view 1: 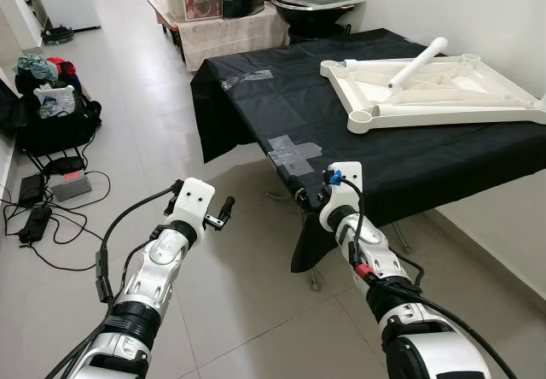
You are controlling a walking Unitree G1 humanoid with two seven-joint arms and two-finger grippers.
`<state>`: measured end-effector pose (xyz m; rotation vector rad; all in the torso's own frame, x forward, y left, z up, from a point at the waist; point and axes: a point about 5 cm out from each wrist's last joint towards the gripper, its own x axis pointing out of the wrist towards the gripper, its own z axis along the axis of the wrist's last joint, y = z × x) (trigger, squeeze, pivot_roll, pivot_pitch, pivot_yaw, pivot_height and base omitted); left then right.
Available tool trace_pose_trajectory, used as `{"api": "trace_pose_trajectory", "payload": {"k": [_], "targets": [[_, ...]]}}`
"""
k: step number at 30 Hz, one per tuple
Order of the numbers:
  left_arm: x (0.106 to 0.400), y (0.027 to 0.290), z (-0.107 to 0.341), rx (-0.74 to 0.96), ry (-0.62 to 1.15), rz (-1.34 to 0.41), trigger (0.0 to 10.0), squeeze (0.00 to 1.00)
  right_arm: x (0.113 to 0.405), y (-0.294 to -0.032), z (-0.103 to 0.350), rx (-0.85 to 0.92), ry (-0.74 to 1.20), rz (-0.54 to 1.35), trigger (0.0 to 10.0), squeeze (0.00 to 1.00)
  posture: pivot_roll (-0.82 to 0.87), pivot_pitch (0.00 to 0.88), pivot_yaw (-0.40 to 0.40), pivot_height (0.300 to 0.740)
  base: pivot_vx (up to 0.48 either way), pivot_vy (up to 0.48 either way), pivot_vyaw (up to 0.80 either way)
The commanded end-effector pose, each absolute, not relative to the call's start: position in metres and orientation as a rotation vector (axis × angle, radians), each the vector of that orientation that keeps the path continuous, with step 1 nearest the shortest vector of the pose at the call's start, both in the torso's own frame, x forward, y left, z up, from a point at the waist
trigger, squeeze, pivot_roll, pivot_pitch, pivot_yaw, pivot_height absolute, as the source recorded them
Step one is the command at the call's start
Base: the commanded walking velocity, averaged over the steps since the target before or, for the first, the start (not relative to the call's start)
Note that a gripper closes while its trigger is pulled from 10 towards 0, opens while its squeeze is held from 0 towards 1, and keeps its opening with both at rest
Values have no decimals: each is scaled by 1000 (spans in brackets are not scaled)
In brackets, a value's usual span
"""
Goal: Building children table
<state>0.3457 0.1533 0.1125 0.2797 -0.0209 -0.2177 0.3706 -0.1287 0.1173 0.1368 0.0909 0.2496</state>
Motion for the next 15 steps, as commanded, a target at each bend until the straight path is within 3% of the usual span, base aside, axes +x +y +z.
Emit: {"api": "trace_pose_trajectory", "payload": {"k": [1,15], "targets": [[346,160,115,290,-26,-206,10000,0,372,-124,122,150,70,263,10000,0,-80,0,12,740,0,0,0],[346,160,116,290,-35,-211,10000,0,372,-124,123,155,64,262,10000,0,-83,0,15,740,0,0,0]]}}
